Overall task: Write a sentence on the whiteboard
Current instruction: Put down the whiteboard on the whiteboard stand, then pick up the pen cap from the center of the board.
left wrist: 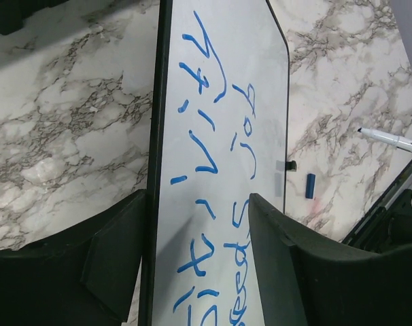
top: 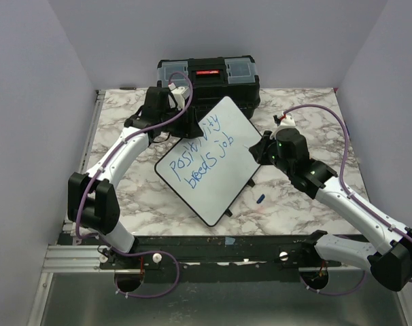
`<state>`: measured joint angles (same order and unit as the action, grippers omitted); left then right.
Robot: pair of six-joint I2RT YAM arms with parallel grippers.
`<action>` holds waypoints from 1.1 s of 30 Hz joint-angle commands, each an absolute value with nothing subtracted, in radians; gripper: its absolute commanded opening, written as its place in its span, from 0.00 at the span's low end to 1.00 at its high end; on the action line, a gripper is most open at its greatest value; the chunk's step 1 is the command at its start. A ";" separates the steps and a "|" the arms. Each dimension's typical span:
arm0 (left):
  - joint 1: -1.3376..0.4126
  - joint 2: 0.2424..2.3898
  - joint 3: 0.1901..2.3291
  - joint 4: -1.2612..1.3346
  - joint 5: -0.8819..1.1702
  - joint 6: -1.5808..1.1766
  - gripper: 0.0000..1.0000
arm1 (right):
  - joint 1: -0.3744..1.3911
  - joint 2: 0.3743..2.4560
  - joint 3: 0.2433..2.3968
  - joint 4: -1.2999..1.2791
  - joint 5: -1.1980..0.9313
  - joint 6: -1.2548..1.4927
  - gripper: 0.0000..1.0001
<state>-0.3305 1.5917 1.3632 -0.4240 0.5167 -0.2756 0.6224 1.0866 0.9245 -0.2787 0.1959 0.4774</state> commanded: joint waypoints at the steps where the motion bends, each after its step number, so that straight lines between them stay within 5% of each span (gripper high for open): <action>1: -0.322 1.599 1.428 -0.426 0.505 -0.254 0.61 | 0.627 1.089 0.923 -0.271 0.204 0.465 0.01; 20: -0.288 1.622 1.462 -0.446 0.497 -0.241 0.62 | 0.627 1.086 0.935 -0.282 0.206 0.468 0.01; 33: -0.364 1.448 1.375 -0.436 0.479 -0.247 0.62 | 0.626 1.080 0.997 -0.344 0.330 0.444 0.01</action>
<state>-0.3050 1.5478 1.4120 -0.4519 0.5041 -0.2520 0.6224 1.0866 0.9375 -0.2966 0.2287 0.4702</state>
